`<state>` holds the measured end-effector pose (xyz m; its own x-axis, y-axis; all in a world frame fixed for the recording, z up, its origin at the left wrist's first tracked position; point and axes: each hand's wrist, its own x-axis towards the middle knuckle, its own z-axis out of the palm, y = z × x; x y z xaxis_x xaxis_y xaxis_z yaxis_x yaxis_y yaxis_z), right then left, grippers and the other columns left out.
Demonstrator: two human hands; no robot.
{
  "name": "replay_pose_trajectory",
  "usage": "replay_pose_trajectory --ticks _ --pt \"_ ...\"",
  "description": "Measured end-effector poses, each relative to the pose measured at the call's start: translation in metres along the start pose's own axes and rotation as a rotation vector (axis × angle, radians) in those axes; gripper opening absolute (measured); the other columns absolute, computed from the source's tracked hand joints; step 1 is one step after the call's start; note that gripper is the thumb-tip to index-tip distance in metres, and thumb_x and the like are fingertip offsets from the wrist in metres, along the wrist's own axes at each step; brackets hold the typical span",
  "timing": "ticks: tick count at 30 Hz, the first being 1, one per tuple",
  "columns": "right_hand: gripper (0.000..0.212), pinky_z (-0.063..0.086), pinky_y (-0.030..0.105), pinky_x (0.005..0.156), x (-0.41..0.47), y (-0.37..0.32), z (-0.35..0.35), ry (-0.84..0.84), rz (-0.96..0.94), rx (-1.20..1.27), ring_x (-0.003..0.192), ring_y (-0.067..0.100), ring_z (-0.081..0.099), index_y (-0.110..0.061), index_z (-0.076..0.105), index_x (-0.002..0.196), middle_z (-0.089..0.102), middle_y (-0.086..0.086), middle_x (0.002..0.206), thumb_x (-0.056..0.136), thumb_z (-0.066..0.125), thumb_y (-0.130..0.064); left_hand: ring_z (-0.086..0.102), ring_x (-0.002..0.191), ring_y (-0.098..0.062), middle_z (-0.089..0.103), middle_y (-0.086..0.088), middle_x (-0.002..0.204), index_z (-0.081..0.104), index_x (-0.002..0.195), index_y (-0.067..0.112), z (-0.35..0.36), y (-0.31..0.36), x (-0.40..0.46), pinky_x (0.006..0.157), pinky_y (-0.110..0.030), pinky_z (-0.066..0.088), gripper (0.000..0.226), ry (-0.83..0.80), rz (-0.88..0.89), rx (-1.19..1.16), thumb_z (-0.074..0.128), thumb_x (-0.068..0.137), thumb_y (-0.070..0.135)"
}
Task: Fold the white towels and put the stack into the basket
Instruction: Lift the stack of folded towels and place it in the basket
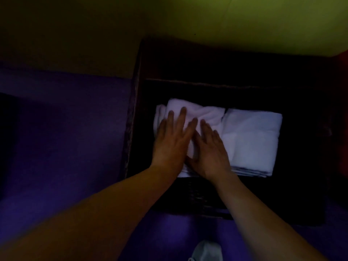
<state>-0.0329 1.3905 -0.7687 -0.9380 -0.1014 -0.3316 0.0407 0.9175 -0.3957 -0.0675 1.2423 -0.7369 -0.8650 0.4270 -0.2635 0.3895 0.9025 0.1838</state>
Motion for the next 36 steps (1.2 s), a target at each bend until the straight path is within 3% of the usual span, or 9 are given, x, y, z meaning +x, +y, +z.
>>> replay_pose_trajectory --ticks 3,9,16,21,26,29,32,34,36 --pt "0.107 0.012 0.041 0.124 0.001 0.000 0.006 -0.022 -0.009 0.035 0.151 0.028 0.017 -0.030 0.004 0.158 0.005 0.014 0.165 0.073 0.057 -0.069 -0.016 0.151 -0.039 -0.030 -0.008 0.162 -0.021 0.154 0.021 0.012 -0.018 0.011 0.123 -0.047 0.003 0.081 -0.293 -0.103 -0.031 0.041 0.105 0.037" --pt "0.111 0.014 0.038 0.124 0.012 -0.004 -0.014 -0.156 0.050 0.015 0.152 0.026 0.013 -0.031 0.001 0.159 0.002 0.012 0.166 0.076 0.069 -0.061 -0.015 0.153 -0.034 -0.021 -0.008 0.165 -0.007 0.160 0.024 -0.024 -0.016 0.018 0.123 -0.044 0.004 0.078 -0.396 -0.089 -0.085 0.046 0.103 0.034" --pt "0.071 0.035 0.038 0.110 -0.005 -0.074 -0.075 0.175 0.021 0.144 0.136 0.030 0.042 -0.025 0.031 0.155 0.040 0.010 0.155 0.090 0.060 -0.023 0.024 0.150 -0.039 0.023 -0.019 0.163 0.024 0.158 0.017 -0.099 -0.031 -0.057 0.120 -0.049 0.029 0.073 0.203 0.004 0.001 0.045 0.088 0.022" --pt "0.066 0.039 0.036 0.101 -0.008 -0.128 -0.103 0.251 0.029 0.259 0.122 0.028 0.048 -0.021 0.038 0.152 0.051 0.012 0.138 0.090 0.061 -0.018 0.029 0.144 -0.037 0.019 -0.016 0.163 0.011 0.160 0.015 -0.110 -0.065 -0.097 0.114 -0.052 0.035 0.080 -0.091 -0.534 -0.348 0.050 0.096 0.043" --pt "0.058 0.046 0.037 0.093 -0.016 -0.162 -0.111 0.199 0.049 0.355 0.112 0.024 0.053 -0.023 0.043 0.146 0.057 0.009 0.122 0.089 0.056 -0.027 0.041 0.138 -0.036 0.034 -0.021 0.155 0.013 0.159 0.009 -0.109 -0.064 -0.106 0.110 -0.042 0.038 0.064 -0.187 -0.484 -0.672 0.043 0.103 0.015" --pt "0.038 0.046 0.027 0.083 -0.022 -0.182 -0.118 0.153 0.208 0.605 0.098 0.012 0.062 -0.027 0.056 0.130 0.066 -0.001 0.108 0.094 0.061 -0.036 0.041 0.138 -0.038 0.037 -0.022 0.154 0.024 0.155 0.003 -0.119 -0.065 -0.120 0.111 -0.047 0.038 0.059 -0.065 -0.461 -0.615 0.044 0.100 0.006" --pt "0.047 0.055 0.033 0.086 -0.025 -0.202 -0.135 0.108 0.391 0.962 0.095 0.007 0.067 -0.028 0.059 0.126 0.070 -0.006 0.100 0.087 0.067 -0.052 0.039 0.143 -0.032 0.032 -0.017 0.159 0.025 0.155 0.004 -0.135 -0.061 -0.143 0.116 -0.042 0.036 0.060 0.039 -0.408 -0.581 0.046 0.099 0.004" --pt "0.053 0.056 0.036 0.093 -0.027 -0.212 -0.153 0.170 0.420 1.100 0.098 0.007 0.068 -0.022 0.056 0.132 0.071 -0.007 0.097 0.087 0.069 -0.048 0.048 0.137 -0.032 0.038 -0.017 0.157 0.029 0.154 0.003 -0.140 -0.052 -0.163 0.111 -0.039 0.042 0.062 0.125 -0.344 -0.495 0.048 0.095 0.000" --pt "0.052 0.054 0.021 0.086 -0.030 -0.214 -0.174 0.302 0.445 1.137 0.089 -0.003 0.065 -0.015 0.052 0.134 0.067 -0.010 0.090 0.091 0.069 -0.038 0.056 0.128 -0.033 0.046 -0.016 0.152 0.034 0.152 0.002 -0.140 -0.043 -0.181 0.102 -0.046 0.052 0.065 0.202 -0.245 -0.395 0.046 0.089 0.002"
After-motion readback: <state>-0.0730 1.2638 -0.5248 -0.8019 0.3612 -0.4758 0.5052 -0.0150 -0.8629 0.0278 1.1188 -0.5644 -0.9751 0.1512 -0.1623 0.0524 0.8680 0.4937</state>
